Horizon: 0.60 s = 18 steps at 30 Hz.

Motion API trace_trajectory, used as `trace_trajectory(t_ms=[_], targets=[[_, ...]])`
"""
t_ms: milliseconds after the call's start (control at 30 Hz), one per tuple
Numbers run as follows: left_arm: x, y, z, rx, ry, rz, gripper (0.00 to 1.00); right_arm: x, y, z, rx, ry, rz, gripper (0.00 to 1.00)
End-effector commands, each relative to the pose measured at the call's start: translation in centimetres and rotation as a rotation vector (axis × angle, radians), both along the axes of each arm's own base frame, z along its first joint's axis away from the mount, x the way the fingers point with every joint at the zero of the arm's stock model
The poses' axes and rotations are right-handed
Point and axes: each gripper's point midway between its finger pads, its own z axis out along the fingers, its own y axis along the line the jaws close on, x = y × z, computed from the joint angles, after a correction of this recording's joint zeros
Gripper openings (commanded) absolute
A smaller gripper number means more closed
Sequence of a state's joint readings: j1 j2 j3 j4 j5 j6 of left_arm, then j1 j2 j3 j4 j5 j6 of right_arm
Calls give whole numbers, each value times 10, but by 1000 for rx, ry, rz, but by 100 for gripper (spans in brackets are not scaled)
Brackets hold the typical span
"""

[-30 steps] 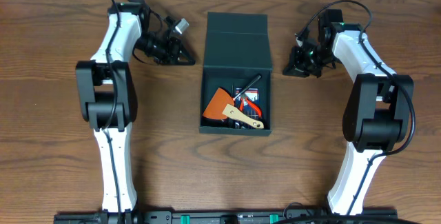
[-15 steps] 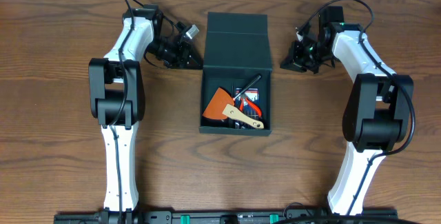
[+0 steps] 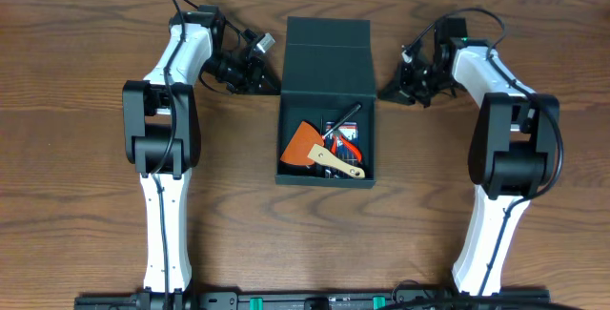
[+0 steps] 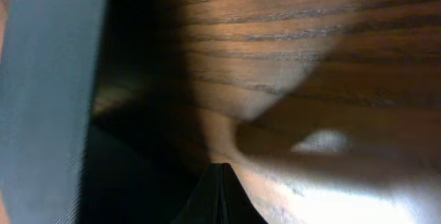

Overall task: Pack container
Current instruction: 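Grasp the lid edge with both grippers and raise it upright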

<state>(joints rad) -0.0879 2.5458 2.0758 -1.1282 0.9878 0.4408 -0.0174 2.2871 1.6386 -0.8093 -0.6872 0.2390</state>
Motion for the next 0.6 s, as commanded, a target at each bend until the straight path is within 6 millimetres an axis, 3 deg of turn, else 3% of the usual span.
trace_trajectory(t_ms=[0, 300, 567], targets=[[2, -1, 2, -25, 3, 11, 5, 0, 12, -1, 78, 11, 3, 1], [8, -4, 5, -48, -14, 24, 6, 12, 30, 16, 222, -110, 76, 1], [9, -6, 8, -69, -17, 25, 6, 12, 35, 18, 230, -132, 100, 1]])
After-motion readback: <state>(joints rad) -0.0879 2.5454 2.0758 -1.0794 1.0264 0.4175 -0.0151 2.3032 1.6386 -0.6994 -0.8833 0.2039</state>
